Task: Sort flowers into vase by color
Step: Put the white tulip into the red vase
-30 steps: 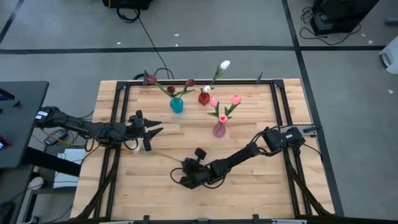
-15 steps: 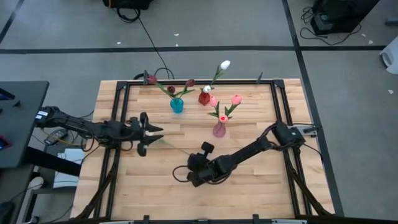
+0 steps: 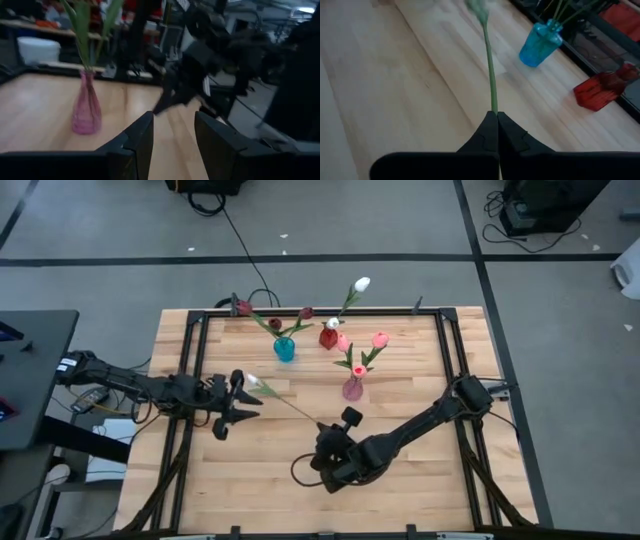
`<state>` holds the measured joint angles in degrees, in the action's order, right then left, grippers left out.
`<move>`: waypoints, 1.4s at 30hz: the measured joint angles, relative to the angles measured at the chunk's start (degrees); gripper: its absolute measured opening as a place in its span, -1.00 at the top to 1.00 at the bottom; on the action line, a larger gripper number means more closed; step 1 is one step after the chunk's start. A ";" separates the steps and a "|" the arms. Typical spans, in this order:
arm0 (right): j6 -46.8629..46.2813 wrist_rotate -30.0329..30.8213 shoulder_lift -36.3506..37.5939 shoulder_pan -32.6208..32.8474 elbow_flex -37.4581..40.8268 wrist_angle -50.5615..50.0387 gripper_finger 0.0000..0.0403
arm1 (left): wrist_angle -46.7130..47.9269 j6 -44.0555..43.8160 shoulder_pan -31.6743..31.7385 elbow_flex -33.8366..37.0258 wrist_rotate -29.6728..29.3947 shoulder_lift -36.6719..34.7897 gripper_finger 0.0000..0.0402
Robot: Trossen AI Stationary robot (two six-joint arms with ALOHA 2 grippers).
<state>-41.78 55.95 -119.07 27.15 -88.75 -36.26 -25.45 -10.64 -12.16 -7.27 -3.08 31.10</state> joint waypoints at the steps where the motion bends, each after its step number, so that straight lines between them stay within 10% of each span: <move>1: -0.48 0.37 0.15 0.13 -0.05 -0.47 1.00 | 0.50 -0.52 -0.01 0.00 0.84 0.19 0.27; 9: -1.83 5.75 0.16 0.40 -0.05 -1.69 1.00 | 1.32 -4.98 -2.22 0.00 0.52 6.13 0.27; 23: -1.66 15.04 2.48 2.49 -0.07 -1.24 1.00 | -13.12 -8.04 -2.58 0.02 -18.66 17.39 0.27; 42: 23.73 18.02 2.49 3.10 -0.09 20.70 0.99 | -45.91 -10.71 -2.16 0.00 -13.56 32.05 0.27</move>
<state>-18.06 73.97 -116.58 30.26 -88.84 -15.56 -71.36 -21.35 -14.33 -7.27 -16.64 63.16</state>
